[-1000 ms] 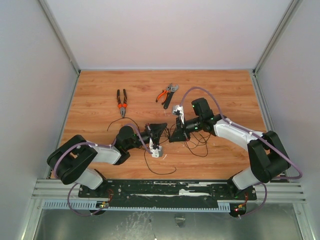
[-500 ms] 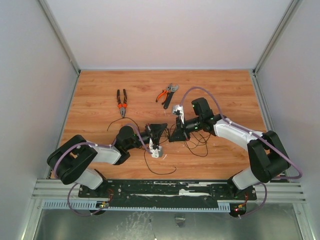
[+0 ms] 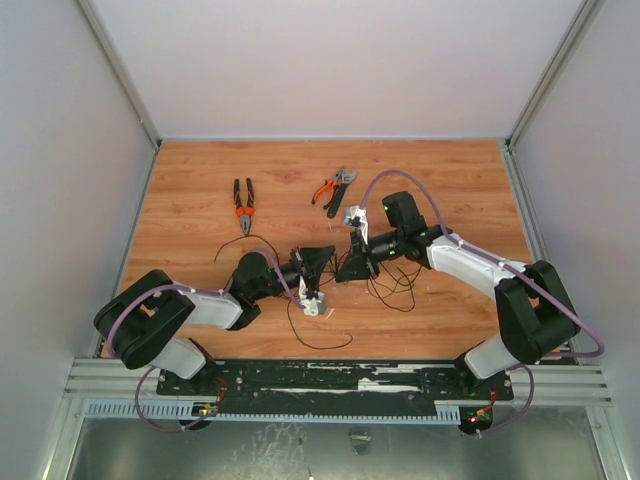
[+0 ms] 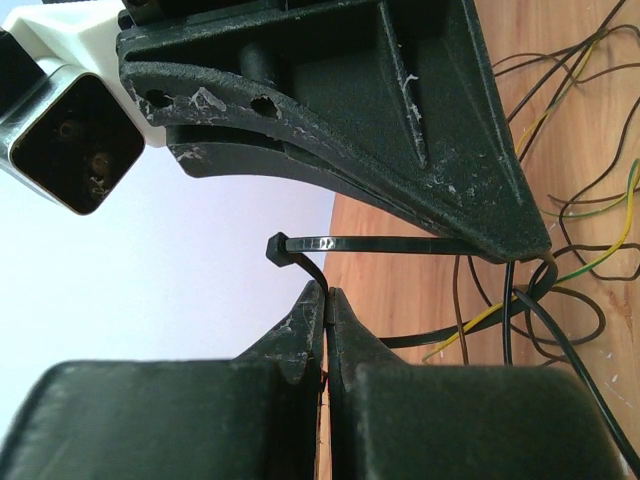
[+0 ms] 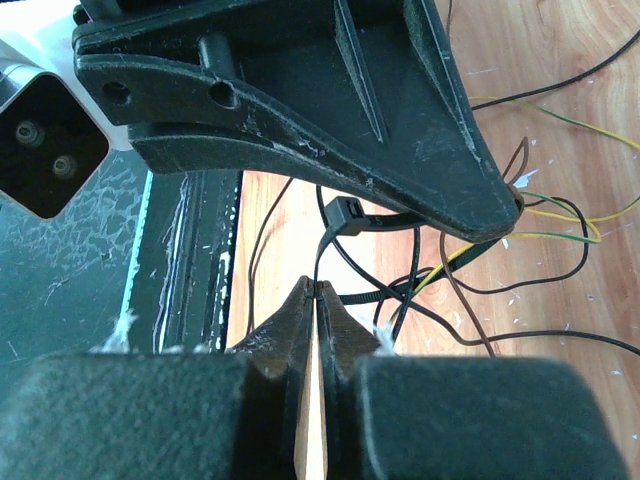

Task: Zip-tie the wires
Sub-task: Tie the cable at the center of the board.

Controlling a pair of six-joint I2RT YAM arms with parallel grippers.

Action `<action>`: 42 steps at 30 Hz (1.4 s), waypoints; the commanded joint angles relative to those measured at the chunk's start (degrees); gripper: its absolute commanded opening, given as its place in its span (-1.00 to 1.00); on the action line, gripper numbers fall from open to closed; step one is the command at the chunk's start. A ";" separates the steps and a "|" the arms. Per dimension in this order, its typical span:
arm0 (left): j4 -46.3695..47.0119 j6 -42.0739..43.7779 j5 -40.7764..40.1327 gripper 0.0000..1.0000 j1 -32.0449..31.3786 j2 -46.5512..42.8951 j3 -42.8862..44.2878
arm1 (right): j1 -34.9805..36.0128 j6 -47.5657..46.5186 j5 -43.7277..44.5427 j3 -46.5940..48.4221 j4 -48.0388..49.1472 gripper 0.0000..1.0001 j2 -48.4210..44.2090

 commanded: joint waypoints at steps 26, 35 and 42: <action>5.37 1.01 -0.18 -1.00 -1.38 1.39 -0.16 | -3.12 -3.87 -3.17 2.05 -11.08 -1.00 -0.77; 4.24 2.70 -1.67 -1.00 -1.99 2.10 0.08 | -2.83 -3.31 -4.21 2.37 -10.32 -1.00 -0.44; 4.24 3.45 -2.06 -1.00 -1.99 2.70 0.37 | -2.48 -2.54 -6.16 2.28 -9.06 -1.00 -1.21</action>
